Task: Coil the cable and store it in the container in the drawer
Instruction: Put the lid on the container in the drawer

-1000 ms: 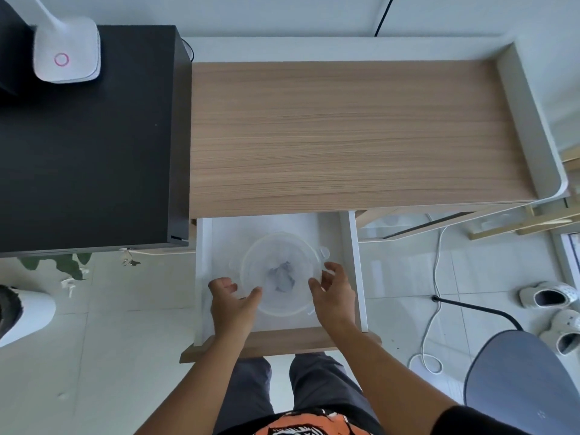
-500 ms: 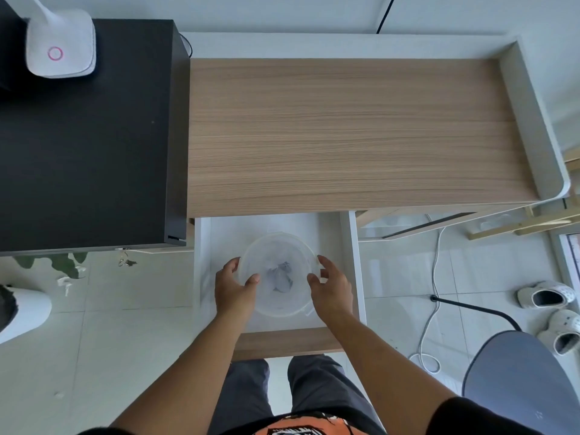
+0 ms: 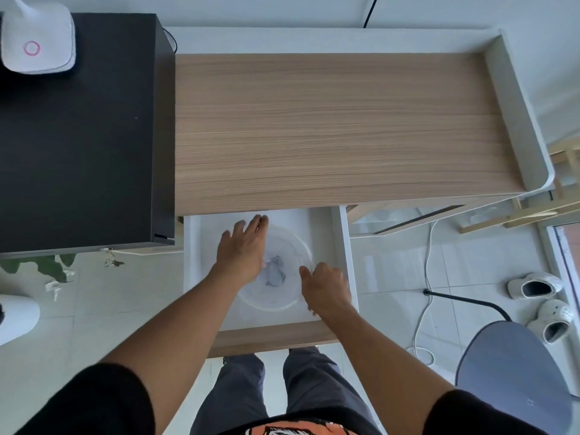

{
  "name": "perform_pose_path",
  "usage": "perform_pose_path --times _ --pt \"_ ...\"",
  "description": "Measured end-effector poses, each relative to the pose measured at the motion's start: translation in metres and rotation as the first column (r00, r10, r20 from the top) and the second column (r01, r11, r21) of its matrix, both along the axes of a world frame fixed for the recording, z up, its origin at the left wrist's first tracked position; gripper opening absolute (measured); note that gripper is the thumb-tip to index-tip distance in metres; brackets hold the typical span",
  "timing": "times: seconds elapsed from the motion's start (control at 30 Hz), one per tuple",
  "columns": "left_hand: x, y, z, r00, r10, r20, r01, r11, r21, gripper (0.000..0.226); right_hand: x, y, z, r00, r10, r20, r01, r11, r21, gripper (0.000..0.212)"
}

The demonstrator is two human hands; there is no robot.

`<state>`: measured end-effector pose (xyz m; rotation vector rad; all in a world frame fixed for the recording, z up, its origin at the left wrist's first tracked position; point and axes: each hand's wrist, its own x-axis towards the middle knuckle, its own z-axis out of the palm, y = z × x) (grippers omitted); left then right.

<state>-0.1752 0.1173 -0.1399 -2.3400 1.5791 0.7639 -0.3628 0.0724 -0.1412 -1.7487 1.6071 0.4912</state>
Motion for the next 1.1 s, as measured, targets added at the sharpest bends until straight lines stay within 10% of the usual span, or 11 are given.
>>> perform_pose_path --times 0.3,0.6,0.73,1.1 --pt "0.015 -0.009 -0.008 0.961 0.159 -0.228 -0.133 0.983 0.127 0.092 0.019 0.01 0.0 0.893 -0.448 0.037 0.428 0.873 0.235 0.041" --pt "0.004 0.046 0.001 0.983 -0.158 -0.096 0.129 0.958 -0.257 0.098 0.012 0.008 -0.003 0.933 -0.345 0.099 0.322 0.926 0.197 0.065" --pt "-0.001 0.098 -0.01 0.907 -0.415 -0.072 0.399 0.902 -0.167 0.112 0.011 0.002 0.001 0.945 -0.295 0.143 0.249 0.929 0.273 0.095" --pt "-0.014 0.1 -0.017 0.88 -0.452 0.143 0.473 0.858 -0.201 0.1 0.012 -0.004 0.005 0.946 -0.271 0.179 0.202 0.922 0.33 0.08"
